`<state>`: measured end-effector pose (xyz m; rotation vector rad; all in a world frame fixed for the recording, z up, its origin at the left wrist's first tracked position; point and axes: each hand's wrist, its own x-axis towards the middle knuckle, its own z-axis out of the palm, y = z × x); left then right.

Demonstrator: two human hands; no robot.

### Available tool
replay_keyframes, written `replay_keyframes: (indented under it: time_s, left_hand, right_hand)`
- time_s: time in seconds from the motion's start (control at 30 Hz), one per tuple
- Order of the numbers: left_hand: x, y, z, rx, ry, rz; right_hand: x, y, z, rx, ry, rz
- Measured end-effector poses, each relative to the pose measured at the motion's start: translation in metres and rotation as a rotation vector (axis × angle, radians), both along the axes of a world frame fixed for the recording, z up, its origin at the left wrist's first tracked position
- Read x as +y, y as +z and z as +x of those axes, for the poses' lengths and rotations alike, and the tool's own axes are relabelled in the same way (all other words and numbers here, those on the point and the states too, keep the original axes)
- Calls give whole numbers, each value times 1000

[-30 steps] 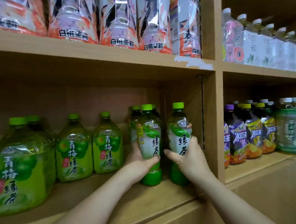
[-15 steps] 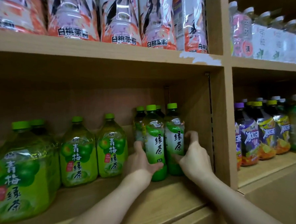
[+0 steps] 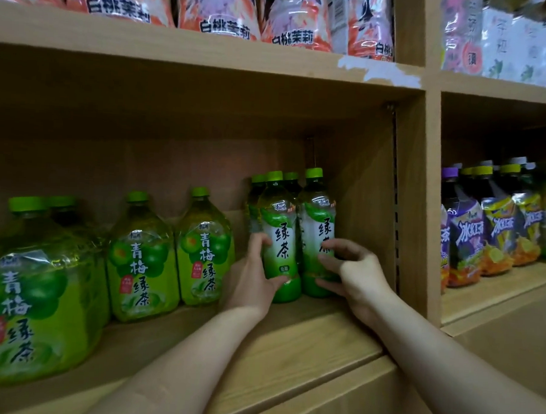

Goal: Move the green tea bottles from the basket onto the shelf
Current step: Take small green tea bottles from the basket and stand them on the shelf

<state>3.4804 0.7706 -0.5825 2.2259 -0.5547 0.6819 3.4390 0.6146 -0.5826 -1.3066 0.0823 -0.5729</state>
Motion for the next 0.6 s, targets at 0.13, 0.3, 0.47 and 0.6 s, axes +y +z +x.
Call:
replay_keyframes:
  time_s: [0.13, 0.3, 0.47, 0.6]
  left_hand:
    - [1, 0, -2, -5, -17, 5]
    - [1, 1, 1, 37, 9, 13]
    - [-1, -2, 3, 44, 33, 55]
    - [-5, -5, 9, 60, 56, 61]
  right_hand:
    - [-1, -3, 2, -1, 41, -54]
    - [0, -8, 4, 151, -106, -728]
    - [-2, 3, -2, 152, -73, -767]
    - [-2, 8, -9, 155, -60, -780]
